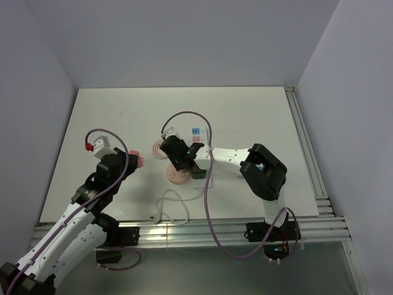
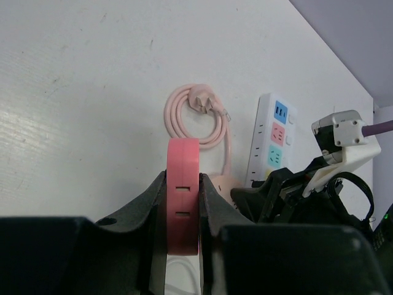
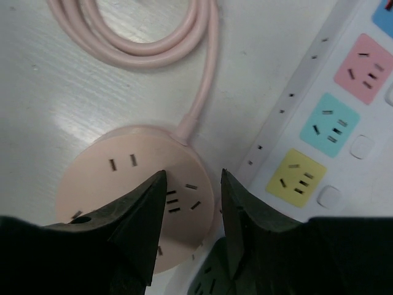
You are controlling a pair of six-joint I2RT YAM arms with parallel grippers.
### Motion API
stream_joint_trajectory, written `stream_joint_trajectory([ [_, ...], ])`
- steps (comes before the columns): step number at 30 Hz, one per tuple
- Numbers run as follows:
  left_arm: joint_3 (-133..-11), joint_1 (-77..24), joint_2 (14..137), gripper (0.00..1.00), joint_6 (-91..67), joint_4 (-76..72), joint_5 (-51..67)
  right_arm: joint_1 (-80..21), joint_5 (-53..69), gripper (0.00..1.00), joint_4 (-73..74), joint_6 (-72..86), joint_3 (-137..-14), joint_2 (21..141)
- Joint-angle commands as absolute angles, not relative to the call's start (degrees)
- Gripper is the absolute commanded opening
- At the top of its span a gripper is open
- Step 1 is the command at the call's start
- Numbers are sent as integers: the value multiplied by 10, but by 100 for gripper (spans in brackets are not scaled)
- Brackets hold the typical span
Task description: Insert the plug
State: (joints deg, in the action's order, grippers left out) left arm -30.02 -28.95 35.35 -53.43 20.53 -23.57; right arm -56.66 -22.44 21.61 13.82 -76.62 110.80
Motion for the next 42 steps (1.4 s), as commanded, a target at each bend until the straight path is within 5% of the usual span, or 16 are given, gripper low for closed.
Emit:
stream_joint_trajectory([
  [1,-310,-287,350,0,-525,203,-228,-570,-130,48,210,141,-771,1105],
  [3,-316,-286,350,0,-523,207,-229,-570,-81,52,192,148,-764,1100],
  [6,-320,-287,348,0,-519,211,-229,-560,-12,73,157,163,-740,1094],
  [11,-323,-286,339,0,-518,217,-229,-525,31,78,146,169,-719,1081],
  [15,-322,-287,336,0,-516,217,-228,-519,13,95,139,161,-706,1063],
  [24,-324,-287,344,0,-512,211,-220,-512,50,97,151,158,-705,1066],
  [33,-328,-286,349,0,-510,221,-208,-517,232,94,98,235,-672,1036],
  [42,-347,-286,389,0,-455,250,-104,-490,219,95,96,243,-679,993],
])
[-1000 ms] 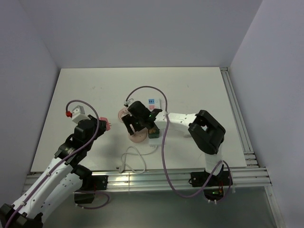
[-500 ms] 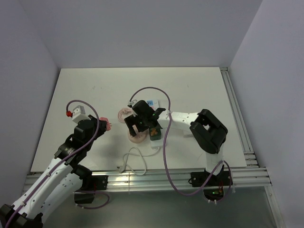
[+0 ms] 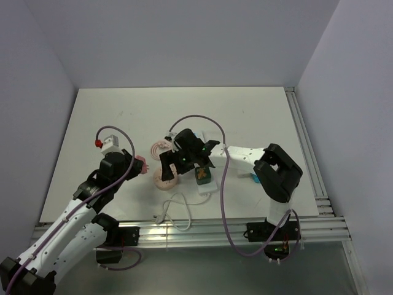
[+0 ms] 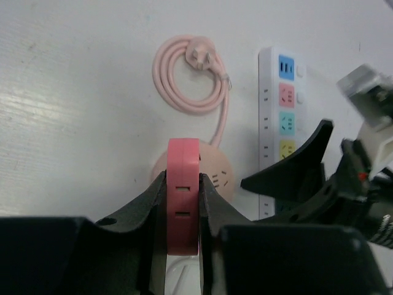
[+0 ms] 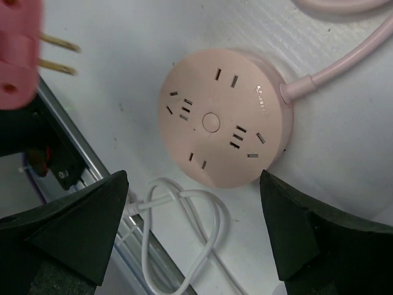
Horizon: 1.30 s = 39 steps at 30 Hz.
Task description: Insert the plug
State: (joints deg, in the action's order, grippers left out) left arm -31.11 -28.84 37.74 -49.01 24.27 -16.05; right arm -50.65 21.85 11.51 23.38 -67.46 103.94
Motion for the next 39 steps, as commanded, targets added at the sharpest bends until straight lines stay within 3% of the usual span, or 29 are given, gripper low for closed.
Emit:
stream_joint_trajectory([
  [1,-345,-287,388,0,-455,251,-96,-479,214,95,94,243,-677,980],
  [15,-353,-301,427,0,-482,259,-85,-454,-16,95,-20,253,-539,882],
  [34,-349,-371,477,0,-698,303,-301,-454,-67,93,-77,277,-484,865],
  [39,-389,-372,513,0,-700,342,-294,-454,-72,92,-77,278,-481,860],
])
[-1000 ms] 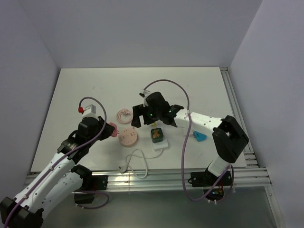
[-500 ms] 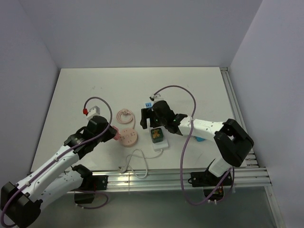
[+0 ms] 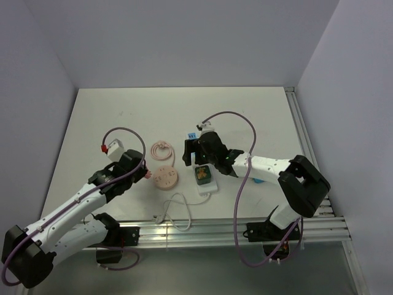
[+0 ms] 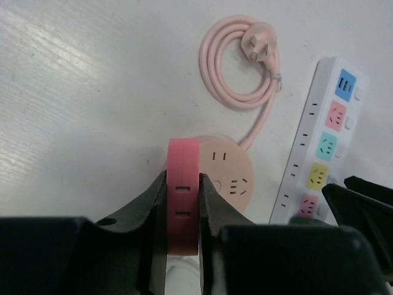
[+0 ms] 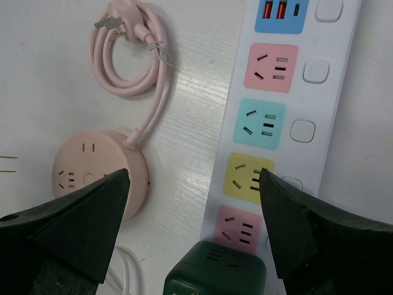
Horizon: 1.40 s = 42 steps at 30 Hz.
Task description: Insert the plug
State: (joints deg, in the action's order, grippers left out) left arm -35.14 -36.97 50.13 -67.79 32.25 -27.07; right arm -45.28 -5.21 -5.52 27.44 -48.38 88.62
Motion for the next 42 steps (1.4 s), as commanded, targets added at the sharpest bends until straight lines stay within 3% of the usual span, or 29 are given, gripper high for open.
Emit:
stream_joint_trajectory([
  [1,-396,-371,519,0,-714,356,-296,-453,-74,92,-77,278,-481,858],
  [6,-454,-371,576,0,-785,469,-318,-453,-80,92,-82,276,-473,849],
  [15,-420,-390,541,0,-672,331,-262,-453,-79,92,-82,276,-471,846],
  [29,-528,-494,734,0,-702,447,-344,-452,-76,92,-82,276,-473,850],
  [42,-557,-501,794,0,-702,481,-363,-450,-74,92,-85,276,-471,851],
])
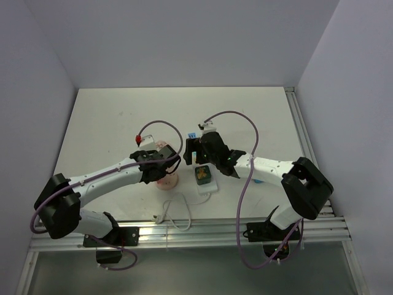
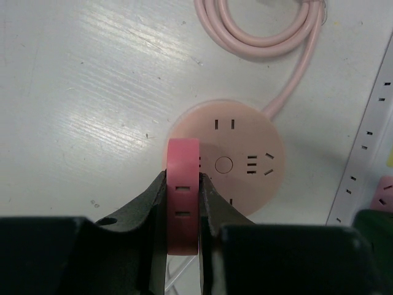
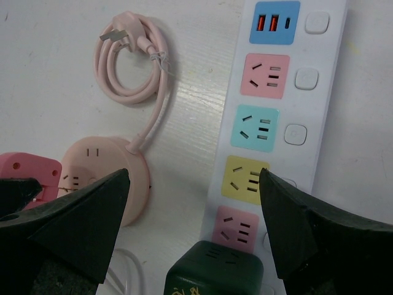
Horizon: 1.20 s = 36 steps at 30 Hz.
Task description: Insert the plug
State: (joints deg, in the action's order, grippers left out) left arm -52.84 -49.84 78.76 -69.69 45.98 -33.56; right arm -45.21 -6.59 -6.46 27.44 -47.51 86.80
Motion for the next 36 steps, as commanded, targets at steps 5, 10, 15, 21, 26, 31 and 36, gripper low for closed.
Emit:
stream_joint_trajectory([
  [5,-561,-501,802,0,-691,465,-363,-449,-71,92,-86,276,-470,851],
  [10,-567,-502,811,0,-680,461,-364,-447,-71,92,-85,276,-470,852],
  [15,-562,-511,808,0,-675,445,-376,-447,-69,92,-86,277,-471,853],
  [21,-559,-516,802,0,-665,433,-388,-446,-68,92,-85,276,-472,853],
  [26,-576,-525,805,0,-664,448,-402,-445,-65,92,-85,277,-471,853],
  [31,-576,-526,815,0,-660,447,-402,-443,-65,92,-86,279,-469,851],
  [36,-576,-527,823,0,-661,449,-403,-440,-65,92,-88,281,-467,850],
])
